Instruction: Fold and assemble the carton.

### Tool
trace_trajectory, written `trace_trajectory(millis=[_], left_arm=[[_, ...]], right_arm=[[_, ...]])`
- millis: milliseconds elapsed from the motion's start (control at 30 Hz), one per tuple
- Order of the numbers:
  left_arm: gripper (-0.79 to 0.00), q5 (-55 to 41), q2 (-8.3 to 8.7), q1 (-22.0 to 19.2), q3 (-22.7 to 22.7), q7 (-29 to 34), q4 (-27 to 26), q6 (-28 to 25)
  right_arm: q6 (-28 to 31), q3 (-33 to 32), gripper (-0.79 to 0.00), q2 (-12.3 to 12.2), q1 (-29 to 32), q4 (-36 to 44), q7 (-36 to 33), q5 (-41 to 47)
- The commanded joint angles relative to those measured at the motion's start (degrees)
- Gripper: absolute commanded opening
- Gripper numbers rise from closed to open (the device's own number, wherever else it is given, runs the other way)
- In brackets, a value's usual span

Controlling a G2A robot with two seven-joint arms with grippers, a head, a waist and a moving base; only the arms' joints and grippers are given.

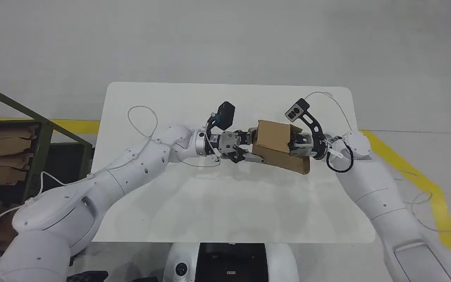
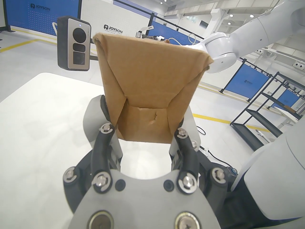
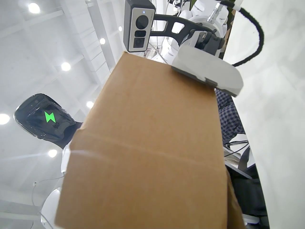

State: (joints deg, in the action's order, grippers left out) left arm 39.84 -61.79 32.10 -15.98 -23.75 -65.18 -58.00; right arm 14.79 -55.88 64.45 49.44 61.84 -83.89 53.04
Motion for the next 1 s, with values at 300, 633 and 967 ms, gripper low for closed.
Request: trace_trajectory(millis=[300, 633, 967], left_arm=[[-0.397, -0.03, -0.01, -0.06, 0.43, -0.16, -0.1, 0.0], [-0.397, -0.49, -0.05, -0.28, 0.82, 0.31, -0.15, 0.0], [-0.397, -0.93, -0.05, -0.41, 1.24, 0.21, -0.17, 0.0]], right_arm=[[-1.1, -0.84, -0.785, 0.16, 1.07, 2.8, 1.0, -1.7], [-1.73, 0.87, -0.785, 1.35, -0.02, 2.81, 3.18, -2.99], [-2.03, 1.16, -0.785, 2.12, 0.14, 2.43, 1.63, -1.61]])
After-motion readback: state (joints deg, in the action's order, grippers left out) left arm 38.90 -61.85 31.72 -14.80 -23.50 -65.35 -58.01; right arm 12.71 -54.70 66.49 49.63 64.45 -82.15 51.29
